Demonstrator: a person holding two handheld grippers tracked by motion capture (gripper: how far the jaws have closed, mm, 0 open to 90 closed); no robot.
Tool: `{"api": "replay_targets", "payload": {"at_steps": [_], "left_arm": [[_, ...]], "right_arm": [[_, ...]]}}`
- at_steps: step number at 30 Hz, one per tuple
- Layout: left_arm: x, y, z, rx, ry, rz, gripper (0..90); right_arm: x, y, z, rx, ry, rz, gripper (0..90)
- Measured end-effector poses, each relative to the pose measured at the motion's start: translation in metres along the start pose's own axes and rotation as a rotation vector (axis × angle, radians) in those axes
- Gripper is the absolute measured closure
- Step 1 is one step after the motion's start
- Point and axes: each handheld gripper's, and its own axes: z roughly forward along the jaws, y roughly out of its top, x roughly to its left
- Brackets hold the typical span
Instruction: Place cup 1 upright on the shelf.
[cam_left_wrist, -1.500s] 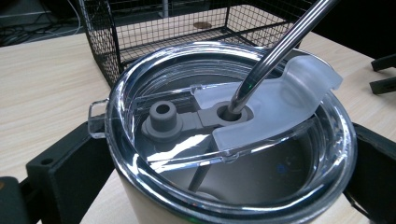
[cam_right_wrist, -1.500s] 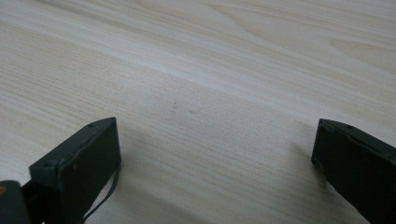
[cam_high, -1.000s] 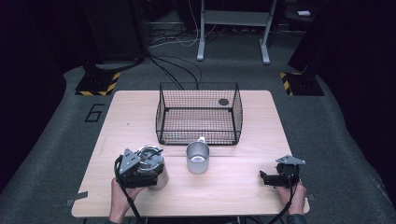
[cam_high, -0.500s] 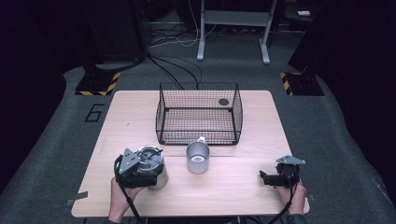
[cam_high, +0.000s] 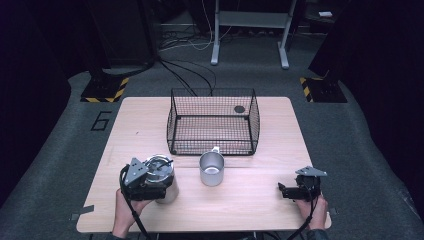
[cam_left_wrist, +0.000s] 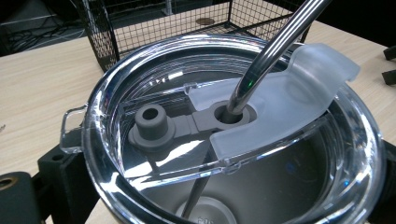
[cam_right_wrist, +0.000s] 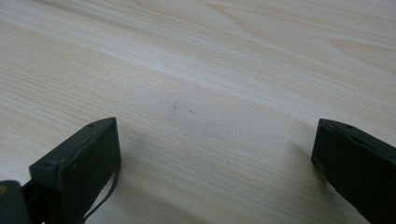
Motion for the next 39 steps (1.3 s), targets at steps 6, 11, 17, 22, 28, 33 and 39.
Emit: {"api": "replay_targets", "payload": {"at_steps": [6, 11, 17, 22, 28, 33, 39], "left_arm": [[-0.001, 0.006, 0.0, 0.006, -0.021, 0.016, 4.1], [-0.001, 0.01, -0.001, 0.001, -0.024, 0.022, 4.0], [0.0, 0.018, -0.004, -0.004, -0.039, 0.03, 4.0], [0.001, 0.026, -0.005, -0.008, -0.046, 0.046, 4.1], [0.001, 0.037, -0.005, -0.006, -0.064, 0.068, 4.0], [-0.001, 0.048, -0.003, -0.008, -0.076, 0.085, 4.0], [0.0, 0.057, 0.0, -0.01, -0.085, 0.089, 4.0]], "right_arm": [[0.0, 0.0, 0.0, 0.0, 0.0, 0.0, 0.8], [0.0, 0.0, 0.0, 0.0, 0.0, 0.0, 0.8], [0.0, 0.0, 0.0, 0.0, 0.0, 0.0, 0.8], [0.0, 0.0, 0.0, 0.001, 0.003, -0.003, 0.9], [0.0, 0.0, 0.0, 0.001, 0.003, -0.003, 0.9], [0.0, 0.0, 0.0, 0.001, 0.003, -0.003, 0.8], [0.0, 0.0, 0.0, 0.001, 0.004, -0.003, 1.0]]}}
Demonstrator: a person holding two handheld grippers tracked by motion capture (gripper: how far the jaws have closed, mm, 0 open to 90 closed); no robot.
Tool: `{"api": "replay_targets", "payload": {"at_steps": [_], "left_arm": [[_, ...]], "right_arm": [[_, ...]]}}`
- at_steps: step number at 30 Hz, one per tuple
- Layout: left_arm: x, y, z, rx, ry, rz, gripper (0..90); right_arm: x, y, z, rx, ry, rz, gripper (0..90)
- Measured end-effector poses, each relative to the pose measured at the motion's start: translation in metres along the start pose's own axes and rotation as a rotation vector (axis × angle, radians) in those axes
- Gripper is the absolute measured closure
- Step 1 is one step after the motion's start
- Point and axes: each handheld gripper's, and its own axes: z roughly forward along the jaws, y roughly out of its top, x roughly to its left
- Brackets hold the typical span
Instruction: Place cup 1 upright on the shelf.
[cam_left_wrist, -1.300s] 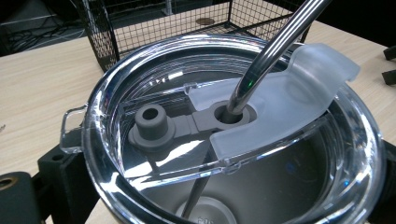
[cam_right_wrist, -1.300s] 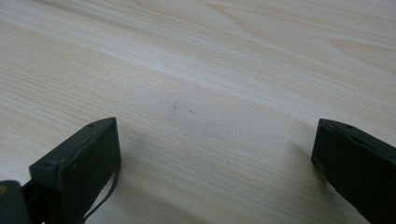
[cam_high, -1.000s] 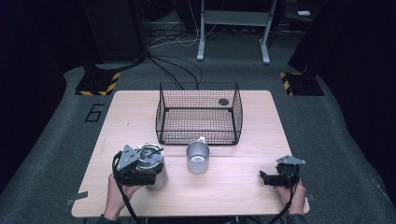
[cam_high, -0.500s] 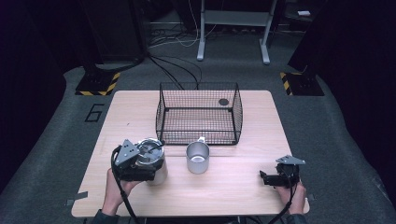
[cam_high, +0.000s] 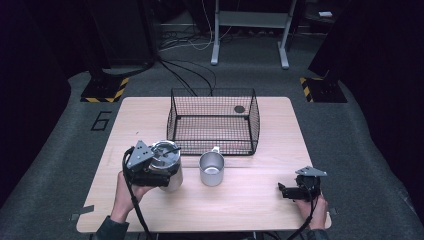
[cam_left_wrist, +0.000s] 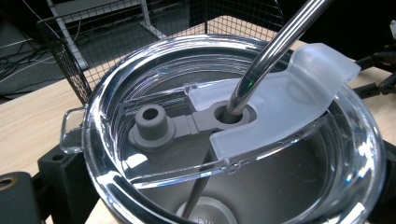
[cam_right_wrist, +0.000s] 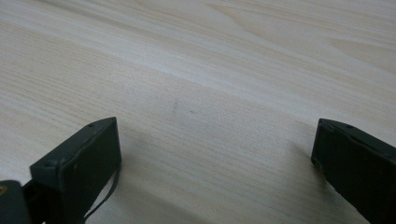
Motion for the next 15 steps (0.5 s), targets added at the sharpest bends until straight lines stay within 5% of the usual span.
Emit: {"api": "replay_targets", "payload": {"at_steps": [15], "left_arm": [[0.007, 0.023, 0.003, -0.014, -0.01, 0.018, 4.0]], "right_arm": [[0.0, 0.0, 0.0, 0.0, 0.0, -0.001, 1.0]]}}
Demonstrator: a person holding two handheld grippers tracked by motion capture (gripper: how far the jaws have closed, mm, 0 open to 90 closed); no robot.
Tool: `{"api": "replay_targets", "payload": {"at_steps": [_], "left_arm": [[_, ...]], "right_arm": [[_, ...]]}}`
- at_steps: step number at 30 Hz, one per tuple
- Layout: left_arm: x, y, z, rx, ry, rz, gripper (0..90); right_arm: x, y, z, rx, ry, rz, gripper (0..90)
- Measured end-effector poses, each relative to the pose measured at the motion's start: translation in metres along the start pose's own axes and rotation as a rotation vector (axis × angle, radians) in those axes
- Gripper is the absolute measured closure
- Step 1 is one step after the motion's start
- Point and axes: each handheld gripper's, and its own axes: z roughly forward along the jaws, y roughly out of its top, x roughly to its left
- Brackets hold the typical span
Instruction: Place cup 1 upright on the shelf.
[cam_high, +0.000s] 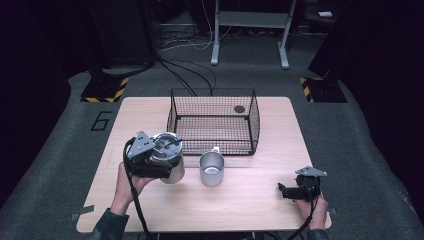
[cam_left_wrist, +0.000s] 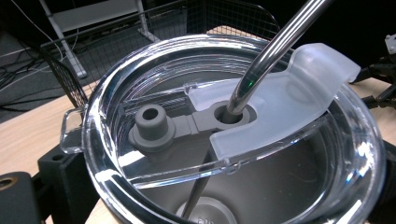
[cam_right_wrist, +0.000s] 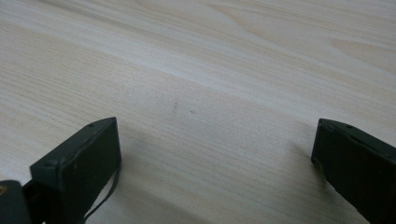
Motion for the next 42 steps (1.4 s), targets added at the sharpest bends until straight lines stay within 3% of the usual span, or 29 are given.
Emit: {"api": "replay_targets", "payload": {"at_steps": [13, 42], "left_arm": [[0.007, 0.025, 0.004, -0.029, -0.015, 0.015, 4.0], [0.02, 0.07, 0.027, -0.037, -0.037, 0.028, 4.0]], "right_arm": [[0.0, 0.0, 0.0, -0.001, 0.001, 0.0, 1.2], [0.0, 0.0, 0.0, -0.001, 0.001, 0.0, 1.2]]}}
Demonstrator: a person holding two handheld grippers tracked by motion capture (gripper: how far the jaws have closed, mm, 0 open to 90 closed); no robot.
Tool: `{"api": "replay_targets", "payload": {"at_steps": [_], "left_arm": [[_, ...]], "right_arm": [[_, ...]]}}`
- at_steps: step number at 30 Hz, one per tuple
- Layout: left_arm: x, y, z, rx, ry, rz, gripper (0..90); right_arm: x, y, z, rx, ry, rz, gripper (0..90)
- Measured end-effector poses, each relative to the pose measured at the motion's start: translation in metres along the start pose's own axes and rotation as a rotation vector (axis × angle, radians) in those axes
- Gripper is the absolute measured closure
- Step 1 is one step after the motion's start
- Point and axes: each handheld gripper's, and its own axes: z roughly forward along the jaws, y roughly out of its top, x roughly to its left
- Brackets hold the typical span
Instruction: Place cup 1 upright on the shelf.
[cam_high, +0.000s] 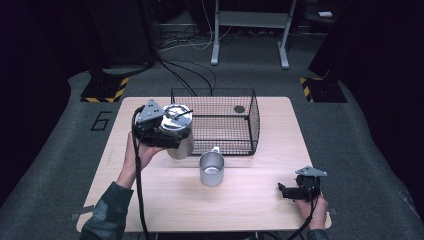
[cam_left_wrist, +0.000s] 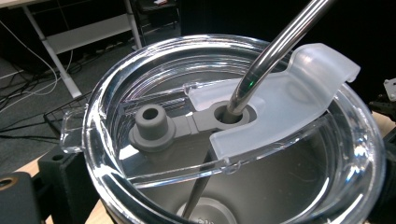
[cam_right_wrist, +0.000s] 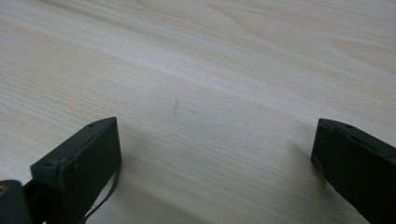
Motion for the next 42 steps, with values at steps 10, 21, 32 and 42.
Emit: {"api": "replay_targets", "payload": {"at_steps": [10, 21, 32, 42], "left_arm": [[0.005, 0.01, 0.013, -0.002, 0.002, -0.001, 4.0], [0.012, 0.019, 0.027, 0.008, 0.016, -0.002, 4.0], [0.018, 0.028, 0.043, 0.023, 0.027, 0.0, 4.0], [0.021, 0.032, 0.056, 0.031, 0.035, 0.011, 4.0]], "right_arm": [[0.0, 0.0, 0.0, 0.0, 0.0, 0.0, 1.2], [0.0, 0.0, 0.0, 0.0, 0.0, 0.0, 1.2], [0.0, 0.0, 0.0, 0.0, 0.0, 0.0, 1.2], [0.0, 0.0, 0.0, 0.0, 0.0, 0.0, 1.2]]}}
